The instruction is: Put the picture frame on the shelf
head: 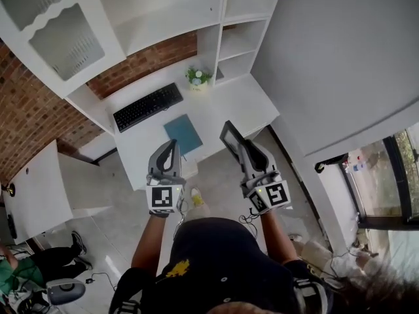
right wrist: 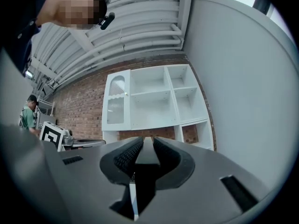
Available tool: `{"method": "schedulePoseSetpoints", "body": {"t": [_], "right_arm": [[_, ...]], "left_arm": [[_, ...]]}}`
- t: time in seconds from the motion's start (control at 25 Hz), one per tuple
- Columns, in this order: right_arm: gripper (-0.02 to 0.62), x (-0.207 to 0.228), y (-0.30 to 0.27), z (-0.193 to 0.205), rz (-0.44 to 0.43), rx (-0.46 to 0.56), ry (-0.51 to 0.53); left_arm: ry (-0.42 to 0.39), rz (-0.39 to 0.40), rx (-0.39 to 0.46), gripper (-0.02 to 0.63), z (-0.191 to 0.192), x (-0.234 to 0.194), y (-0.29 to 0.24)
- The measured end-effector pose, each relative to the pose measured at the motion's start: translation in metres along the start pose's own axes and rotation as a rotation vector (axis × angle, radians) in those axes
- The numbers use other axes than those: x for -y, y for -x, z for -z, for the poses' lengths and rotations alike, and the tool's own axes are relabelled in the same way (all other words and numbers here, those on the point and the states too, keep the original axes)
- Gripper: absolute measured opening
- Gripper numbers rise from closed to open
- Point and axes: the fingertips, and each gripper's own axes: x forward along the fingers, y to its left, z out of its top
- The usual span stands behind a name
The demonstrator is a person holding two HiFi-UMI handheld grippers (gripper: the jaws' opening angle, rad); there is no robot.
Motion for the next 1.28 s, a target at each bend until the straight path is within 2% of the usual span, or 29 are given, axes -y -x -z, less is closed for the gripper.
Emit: {"method": "schedulePoseSetpoints", "body": {"t": [0.32,0.56,0.68,0.8,1.04,1.28], "right_arm": [[0.066,0.000,-0.079,-0.006,-0.043,0.024,-0.003],[0.066,-0.007,-0.116,0.013,-0.041,-0.038,0.041],[0.066,-0.004,-0.124,0.017,-0.042,-0.033,0.055],[0.066,0.007,-0.134,0.020,-0.021,-0.050,0.069],[0.066,0.039,-0.146,0.009,-0.003,-0.035,0.070],[0.066,0.062,-0.169,-0.009,-0.080,0.025,0.053]], "left_arm": [[0.031,-0.020,0.002,0.018,0.008,-0.058,-0.047],[0.062,-0.021,0.017,0.017,0.022,-0.088,-0.066],[0.090,-0.022,0.046,0.017,0.021,-0.093,-0.076],[0.119,-0.028,0.040,0.018,0.029,-0.101,-0.092],[0.088,-0.001,0.028,0.017,0.030,-0.093,-0.124],[0.083,-0.021,0.068,0.017,0.012,-0.088,-0.157]]}}
